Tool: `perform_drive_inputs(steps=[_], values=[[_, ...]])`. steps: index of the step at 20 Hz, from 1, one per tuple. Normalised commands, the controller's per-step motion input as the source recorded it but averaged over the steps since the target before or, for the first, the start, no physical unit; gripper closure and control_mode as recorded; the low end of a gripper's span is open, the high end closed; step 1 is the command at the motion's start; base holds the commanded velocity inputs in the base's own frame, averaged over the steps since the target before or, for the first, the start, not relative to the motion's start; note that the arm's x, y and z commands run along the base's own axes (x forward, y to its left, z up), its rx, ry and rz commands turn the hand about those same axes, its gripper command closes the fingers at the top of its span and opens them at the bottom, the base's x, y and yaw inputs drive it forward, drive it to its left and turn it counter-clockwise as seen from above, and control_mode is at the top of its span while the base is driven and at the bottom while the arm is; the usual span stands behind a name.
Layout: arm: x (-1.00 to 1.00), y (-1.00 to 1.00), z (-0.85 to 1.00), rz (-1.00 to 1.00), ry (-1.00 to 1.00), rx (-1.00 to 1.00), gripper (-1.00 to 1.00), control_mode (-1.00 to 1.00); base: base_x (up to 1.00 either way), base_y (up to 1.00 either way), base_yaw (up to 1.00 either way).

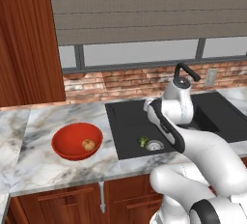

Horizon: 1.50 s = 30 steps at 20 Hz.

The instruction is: Pick the tangerines from the cabinet and place them in one bowl. Pick the broccoli from the sink and place it in the other bowl.

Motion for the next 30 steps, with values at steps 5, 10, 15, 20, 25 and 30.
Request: perform_drive_inputs(steps=[5,10,15,20,25,30], values=[[0.14,0.0,-0.18,0.0,0.0,0.0,-1.0,-1.0,0.0,0.0,0.0],[0.12,0.0,-0.24,0.0,0.01,0.0,-1.0,-1.0,0.0,0.0,0.0],[0.13,0.0,-0.35,0.0,0.01,0.0,-1.0,-1.0,0.0,0.0,0.0],[0.1,0.0,-0.35,0.0,0.0,0.0,-1.0,-1.0,0.0,0.0,0.0],[0.14,0.0,-0.35,0.0,0.0,0.0,-1.0,-1.0,0.0,0.0,0.0],[0.19,0.0,-0.33,0.0,-0.03,0.0,-1.0,-1.0,0.0,0.0,0.0]])
